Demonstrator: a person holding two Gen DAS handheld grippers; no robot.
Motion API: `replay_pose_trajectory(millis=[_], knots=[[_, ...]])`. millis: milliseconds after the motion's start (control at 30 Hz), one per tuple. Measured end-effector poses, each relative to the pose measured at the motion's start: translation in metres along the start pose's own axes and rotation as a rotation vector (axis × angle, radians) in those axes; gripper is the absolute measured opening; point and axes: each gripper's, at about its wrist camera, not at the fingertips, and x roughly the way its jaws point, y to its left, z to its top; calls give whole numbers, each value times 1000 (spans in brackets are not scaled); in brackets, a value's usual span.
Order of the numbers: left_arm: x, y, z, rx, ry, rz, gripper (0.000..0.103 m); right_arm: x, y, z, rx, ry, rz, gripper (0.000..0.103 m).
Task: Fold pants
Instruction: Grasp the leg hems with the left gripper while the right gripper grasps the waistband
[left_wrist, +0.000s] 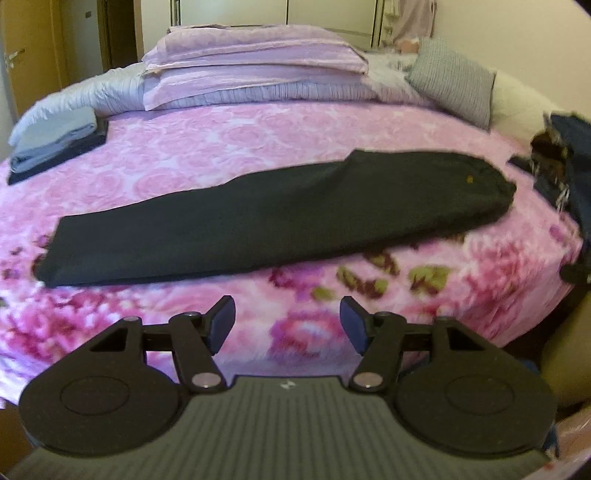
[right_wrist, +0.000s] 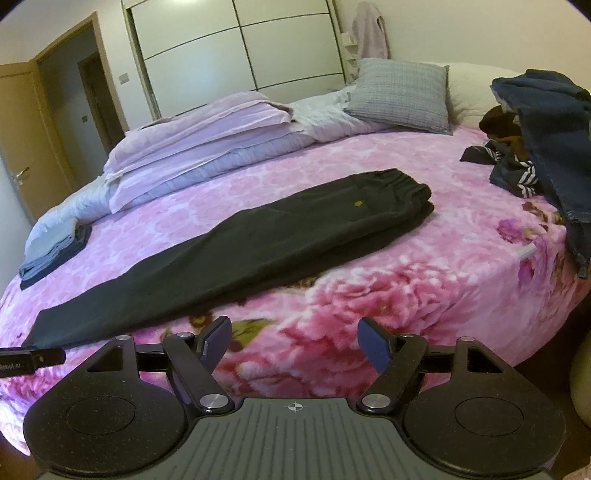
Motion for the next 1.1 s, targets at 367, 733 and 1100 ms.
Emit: replay_pose_trajectory(millis=[367, 733, 1100], knots=[[71, 129, -15, -467, -4, 3, 47, 72, 10, 6, -34, 114, -15, 72], [101, 230, -31, -903, -68, 21, 47, 155, -119, 53, 475, -82, 24, 72], [114, 242, -43, -1108, -179, -18, 55, 250, -215, 87, 743, -82, 79, 50]])
